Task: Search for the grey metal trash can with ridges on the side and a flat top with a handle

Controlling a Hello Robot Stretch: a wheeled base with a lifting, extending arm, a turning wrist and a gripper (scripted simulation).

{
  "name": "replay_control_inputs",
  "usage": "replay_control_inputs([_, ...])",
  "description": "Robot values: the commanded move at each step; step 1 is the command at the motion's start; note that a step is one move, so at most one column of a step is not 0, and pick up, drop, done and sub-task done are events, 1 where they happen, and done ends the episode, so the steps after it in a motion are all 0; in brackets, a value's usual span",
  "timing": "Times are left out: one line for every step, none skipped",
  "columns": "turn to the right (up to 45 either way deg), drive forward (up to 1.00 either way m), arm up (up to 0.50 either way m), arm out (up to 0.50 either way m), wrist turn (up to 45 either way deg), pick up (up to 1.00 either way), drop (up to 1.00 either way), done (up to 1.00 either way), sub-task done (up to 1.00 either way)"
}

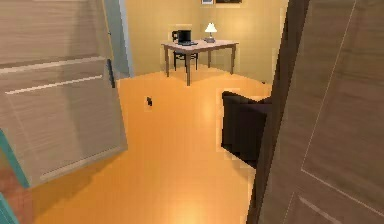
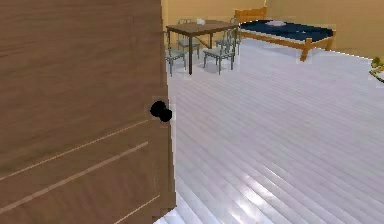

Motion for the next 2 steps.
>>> replay_control_inputs([24.0, 0.00, 0.00, 0.00, 0.0, 0.00, 0.00, 0.00, 0.00])
replay_control_inputs([0.0, 0.30, 0.00, 0.00, 0.0, 0.00, 0.00, 0.00, 0.00])
